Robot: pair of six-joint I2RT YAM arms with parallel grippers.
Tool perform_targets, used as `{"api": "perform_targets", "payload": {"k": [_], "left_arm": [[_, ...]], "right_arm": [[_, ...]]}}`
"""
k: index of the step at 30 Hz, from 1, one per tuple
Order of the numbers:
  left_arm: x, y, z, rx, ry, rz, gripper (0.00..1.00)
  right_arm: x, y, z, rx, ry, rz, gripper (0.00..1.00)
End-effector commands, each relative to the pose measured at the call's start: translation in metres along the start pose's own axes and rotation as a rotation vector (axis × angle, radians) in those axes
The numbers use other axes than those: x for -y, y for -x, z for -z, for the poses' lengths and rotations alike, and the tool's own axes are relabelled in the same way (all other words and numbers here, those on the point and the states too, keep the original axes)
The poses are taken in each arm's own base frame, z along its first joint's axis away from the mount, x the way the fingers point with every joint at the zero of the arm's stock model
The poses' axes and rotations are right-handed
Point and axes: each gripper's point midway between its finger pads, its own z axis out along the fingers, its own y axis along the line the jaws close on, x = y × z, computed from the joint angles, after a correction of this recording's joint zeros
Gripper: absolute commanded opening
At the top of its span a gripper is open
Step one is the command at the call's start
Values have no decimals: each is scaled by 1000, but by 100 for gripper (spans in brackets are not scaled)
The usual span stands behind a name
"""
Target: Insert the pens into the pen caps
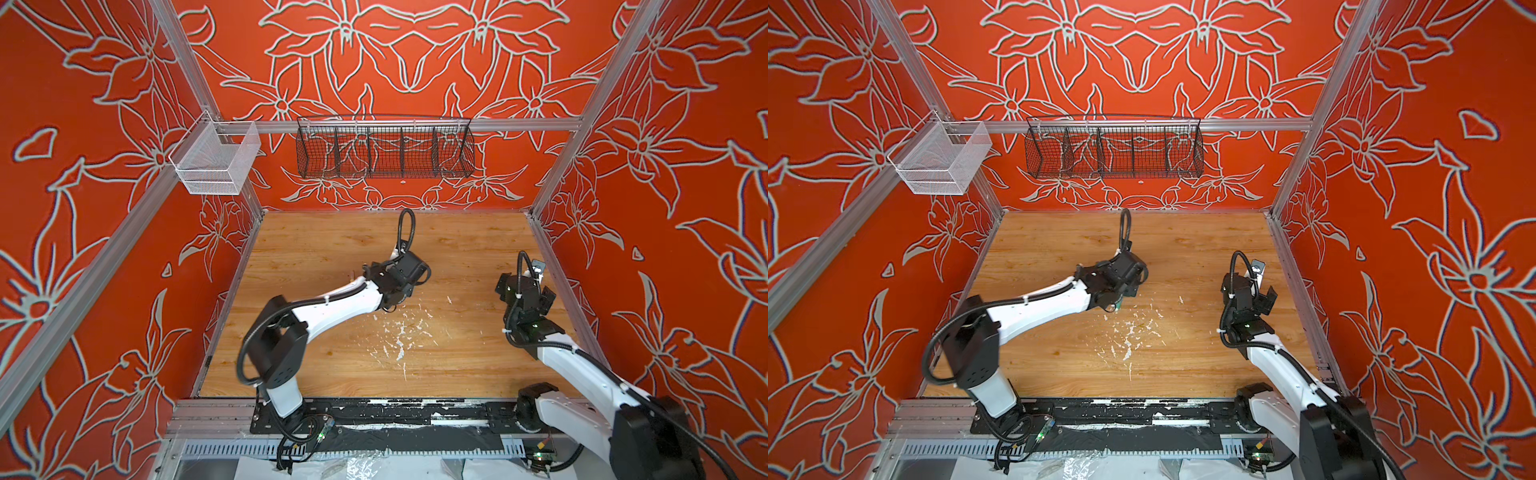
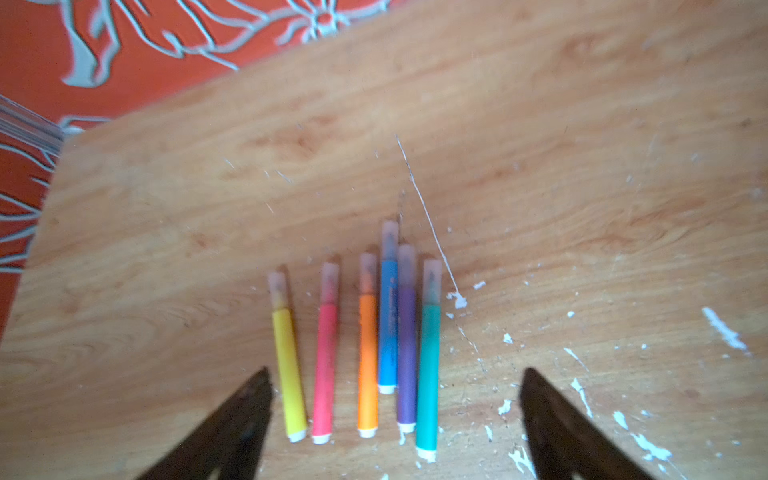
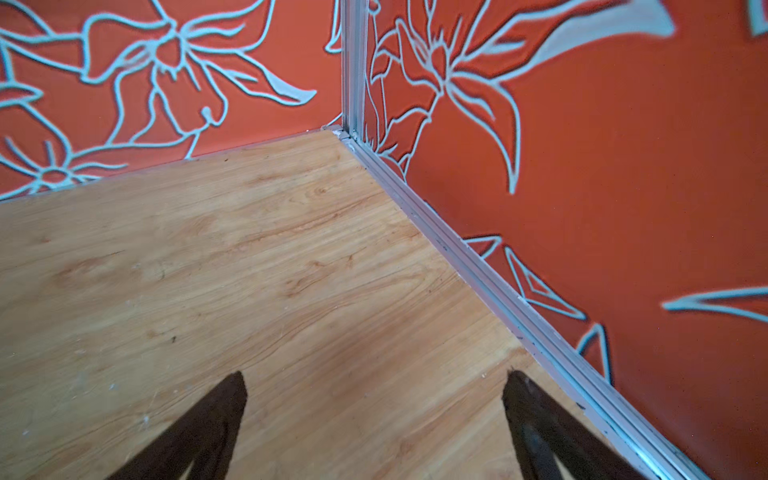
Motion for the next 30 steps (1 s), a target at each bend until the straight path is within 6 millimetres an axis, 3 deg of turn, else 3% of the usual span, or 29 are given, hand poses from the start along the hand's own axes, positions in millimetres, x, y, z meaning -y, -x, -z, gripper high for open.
{"api": "perform_targets", "payload": {"k": [1, 3, 5, 8, 10, 12, 16, 21, 26, 30], "left_arm": [[-76, 24, 23, 117, 187, 38, 97], [-121, 26, 27, 196, 304, 73, 97], [-160, 11, 19, 245, 363, 84, 97], [-223, -32, 10, 294, 551, 118, 97], [-250, -64, 1, 296, 600, 165, 97], [-264, -92, -15, 259, 573, 227, 97], [-277, -112, -30, 190, 613, 237, 97], [-257, -117, -51, 169, 458, 184, 97], [-254, -122, -43, 196, 383, 215, 97], [-269, -132, -31, 233, 347, 323, 97]], "right_arm": [[4, 13, -8, 115, -57, 5, 97], [-2, 11, -7, 103, -5, 4, 97], [2, 12, -5, 131, -9, -11, 97], [5, 2, -11, 62, -36, 63, 97], [0, -9, -18, 60, -31, 101, 97], [-8, -14, -22, 52, -2, 123, 97], [-21, -24, -28, 52, 64, 142, 98], [-48, -35, -40, 9, 177, 218, 95], [-50, -36, -40, 18, 194, 211, 96], [-49, -36, -36, 32, 221, 200, 95]]}}
